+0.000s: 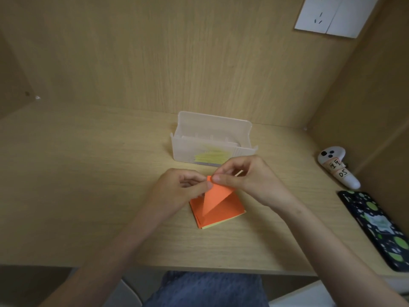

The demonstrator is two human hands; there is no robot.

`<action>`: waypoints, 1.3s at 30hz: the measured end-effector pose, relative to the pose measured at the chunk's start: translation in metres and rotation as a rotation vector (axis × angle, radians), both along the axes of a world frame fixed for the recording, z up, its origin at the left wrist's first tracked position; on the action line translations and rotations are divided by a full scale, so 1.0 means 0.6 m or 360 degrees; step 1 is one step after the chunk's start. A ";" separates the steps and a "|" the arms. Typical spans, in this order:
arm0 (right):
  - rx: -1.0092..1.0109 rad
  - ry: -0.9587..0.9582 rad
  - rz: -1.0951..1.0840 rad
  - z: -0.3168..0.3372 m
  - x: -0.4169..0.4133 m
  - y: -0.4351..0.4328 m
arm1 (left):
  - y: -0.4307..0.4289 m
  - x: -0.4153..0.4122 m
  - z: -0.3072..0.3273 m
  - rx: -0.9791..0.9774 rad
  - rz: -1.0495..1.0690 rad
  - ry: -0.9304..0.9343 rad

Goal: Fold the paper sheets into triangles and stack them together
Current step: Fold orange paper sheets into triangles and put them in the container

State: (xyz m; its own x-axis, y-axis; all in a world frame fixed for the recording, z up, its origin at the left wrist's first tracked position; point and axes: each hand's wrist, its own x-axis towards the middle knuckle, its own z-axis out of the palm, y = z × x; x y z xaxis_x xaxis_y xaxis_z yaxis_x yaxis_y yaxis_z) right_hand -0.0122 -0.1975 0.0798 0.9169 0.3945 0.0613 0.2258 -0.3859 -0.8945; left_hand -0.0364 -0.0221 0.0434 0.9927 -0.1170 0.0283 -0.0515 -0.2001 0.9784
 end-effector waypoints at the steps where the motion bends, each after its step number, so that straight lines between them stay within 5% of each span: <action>1: -0.0003 -0.0021 0.0012 -0.002 0.001 0.002 | 0.000 0.000 0.001 0.0013 0.0003 -0.0034; 10: 0.0077 0.0007 0.0001 -0.015 -0.005 0.013 | 0.001 -0.005 -0.008 0.0162 -0.0012 -0.0150; 22: 0.0353 0.0032 -0.0502 -0.031 0.001 0.010 | 0.006 -0.002 -0.012 0.0172 0.0156 -0.0143; 34: 0.0184 0.0078 -0.0136 0.068 0.076 -0.029 | 0.023 0.073 0.082 0.0300 0.0137 -0.0337; 39: -0.0015 0.0070 -0.0226 0.082 0.163 -0.018 | 0.023 0.169 0.108 0.0621 0.0078 -0.0341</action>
State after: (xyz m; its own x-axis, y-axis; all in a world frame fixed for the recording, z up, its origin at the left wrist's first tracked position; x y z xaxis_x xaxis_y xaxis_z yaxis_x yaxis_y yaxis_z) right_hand 0.0856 -0.2081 0.1289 0.9653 0.2607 0.0167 0.1289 -0.4197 -0.8984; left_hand 0.0650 -0.0081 0.1084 0.9738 -0.1129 0.1972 -0.2263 -0.5593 0.7975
